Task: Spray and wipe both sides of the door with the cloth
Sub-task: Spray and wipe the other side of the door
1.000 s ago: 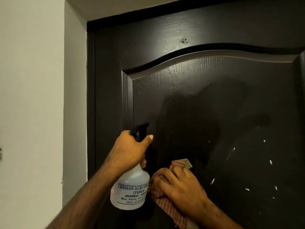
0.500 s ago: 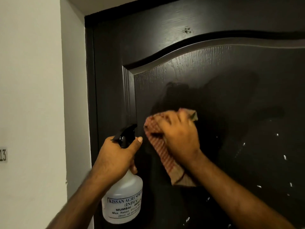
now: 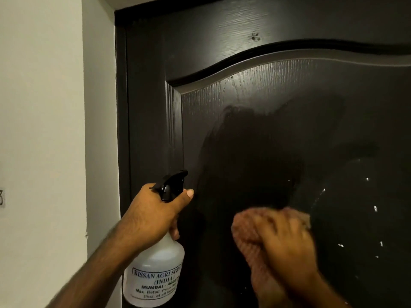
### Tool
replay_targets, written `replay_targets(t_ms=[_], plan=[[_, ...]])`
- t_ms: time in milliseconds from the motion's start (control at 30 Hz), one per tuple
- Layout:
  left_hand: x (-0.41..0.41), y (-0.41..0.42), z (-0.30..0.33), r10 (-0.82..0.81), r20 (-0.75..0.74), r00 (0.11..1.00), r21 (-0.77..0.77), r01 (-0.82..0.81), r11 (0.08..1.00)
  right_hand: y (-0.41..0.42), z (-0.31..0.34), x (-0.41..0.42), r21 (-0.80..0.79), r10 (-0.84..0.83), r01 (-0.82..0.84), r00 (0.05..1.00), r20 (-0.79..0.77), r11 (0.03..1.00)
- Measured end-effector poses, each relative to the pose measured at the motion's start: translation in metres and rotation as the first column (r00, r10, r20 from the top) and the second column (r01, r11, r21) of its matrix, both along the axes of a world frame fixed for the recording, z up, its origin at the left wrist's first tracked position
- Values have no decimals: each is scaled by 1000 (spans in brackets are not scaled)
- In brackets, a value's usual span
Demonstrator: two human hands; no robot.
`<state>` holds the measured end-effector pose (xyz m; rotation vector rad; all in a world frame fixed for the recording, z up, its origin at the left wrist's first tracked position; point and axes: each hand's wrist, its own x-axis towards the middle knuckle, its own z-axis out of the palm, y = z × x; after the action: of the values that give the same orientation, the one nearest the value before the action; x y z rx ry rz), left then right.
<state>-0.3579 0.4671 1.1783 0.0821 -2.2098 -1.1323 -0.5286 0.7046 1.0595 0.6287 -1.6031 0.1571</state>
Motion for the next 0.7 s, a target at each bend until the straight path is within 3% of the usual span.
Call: replay_targets(t_ms=[67,167,267,467,600,633,700], plan=[[-4,7,1,-31,-2,1000,-14,31,999,23,64,-14,-198,-107,112,994,34,974],[-16,24,-1,-111,8,994,-20,111,994,43,140,-18,-450,-79,101,995,68,887],[-30,42,-3,-173,-8,985,-28,172,985,39,152,-17,-534,-110,121,993,52,837],[-60,78,-5,-239,-47,970,-32,237,971,11,-5,-15,-161,-3,25,991,136,987],[-75,104,-8,-323,2,946,-13,323,946,15,-99,-4,203,-2,-52,966,257,978],[-78,110,-9,-340,21,940,0,340,941,21,-104,-5,257,-20,-47,968,252,965],[-86,127,-13,-359,74,930,7,360,933,46,-92,-10,205,-13,-24,983,180,979]])
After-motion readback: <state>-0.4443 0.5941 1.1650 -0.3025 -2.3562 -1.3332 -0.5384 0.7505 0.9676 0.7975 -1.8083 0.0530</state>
